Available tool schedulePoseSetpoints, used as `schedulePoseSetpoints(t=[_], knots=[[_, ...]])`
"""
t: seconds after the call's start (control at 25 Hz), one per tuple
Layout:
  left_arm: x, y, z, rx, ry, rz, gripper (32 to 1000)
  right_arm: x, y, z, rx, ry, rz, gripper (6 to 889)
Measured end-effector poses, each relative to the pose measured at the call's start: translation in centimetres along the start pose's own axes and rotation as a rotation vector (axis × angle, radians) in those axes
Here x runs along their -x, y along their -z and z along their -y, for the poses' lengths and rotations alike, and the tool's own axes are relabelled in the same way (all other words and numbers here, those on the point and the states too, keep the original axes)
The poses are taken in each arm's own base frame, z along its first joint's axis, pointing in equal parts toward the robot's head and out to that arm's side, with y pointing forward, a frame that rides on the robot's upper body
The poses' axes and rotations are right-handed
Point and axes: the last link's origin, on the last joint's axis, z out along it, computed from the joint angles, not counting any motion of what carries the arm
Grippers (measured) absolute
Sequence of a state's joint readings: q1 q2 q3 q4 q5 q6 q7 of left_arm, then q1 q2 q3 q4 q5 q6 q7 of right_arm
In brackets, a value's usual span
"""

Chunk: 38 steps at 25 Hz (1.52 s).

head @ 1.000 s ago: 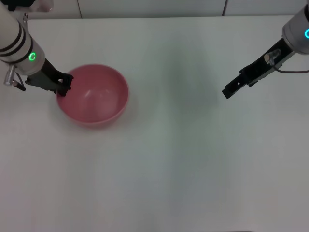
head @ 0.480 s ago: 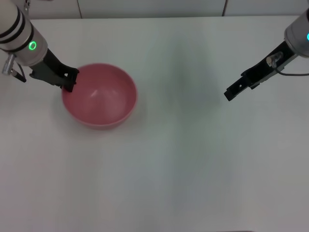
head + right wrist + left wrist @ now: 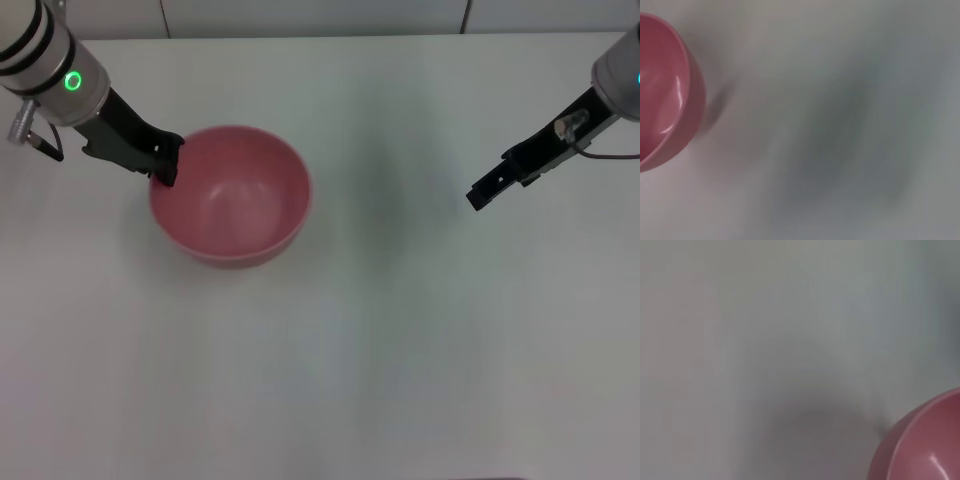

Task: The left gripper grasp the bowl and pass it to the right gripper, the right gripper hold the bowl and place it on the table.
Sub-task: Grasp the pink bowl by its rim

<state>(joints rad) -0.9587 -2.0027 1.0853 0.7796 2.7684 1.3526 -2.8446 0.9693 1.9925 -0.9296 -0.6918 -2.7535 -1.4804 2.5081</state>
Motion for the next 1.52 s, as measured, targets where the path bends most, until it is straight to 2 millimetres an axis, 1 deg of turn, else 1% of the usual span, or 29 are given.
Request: schedulePoseSetpoints(t=[0.2,0.32,0.52,0.72,0.92,1.24,1.4,1.52], knots=[[-0.2,0.6,-1.1,0.056,-0.032,-0.012,50,-0.1,0.0,-0.1,0.006,-0.001,-0.005,853],[-0.2,0.7,-1.7,0.072,-0.043,-0.013,50,-0.1,0.1,-0.3,0.016,0.003,-0.011,851],[-0.2,0.6,-2.2,0.075,-0.056,-0.004,50,0.4,0.7,-1.8,0.106,0.038,0.002,849],[-0.2,0.5,-2.4,0.076,-0.059,-0.002,50,1.3,2.1,-2.3,0.141,0.063,0.04,847],[-0.3,0.6,-2.6,0.078,-0.065,-0.002,49,2.6,2.9,-3.1,0.135,0.087,0.054,844],[-0.8,0.7,-4.3,0.079,-0.11,0.006,49,4.3,3.5,-4.2,0.121,0.125,0.062,845],[-1.3,1.4,-5.1,0.087,-0.129,-0.011,49,4.8,3.7,-4.5,0.113,0.131,0.067,837],[-1.5,1.6,-6.1,0.103,-0.152,-0.015,49,5.2,3.8,-4.6,0.102,0.137,0.072,831]])
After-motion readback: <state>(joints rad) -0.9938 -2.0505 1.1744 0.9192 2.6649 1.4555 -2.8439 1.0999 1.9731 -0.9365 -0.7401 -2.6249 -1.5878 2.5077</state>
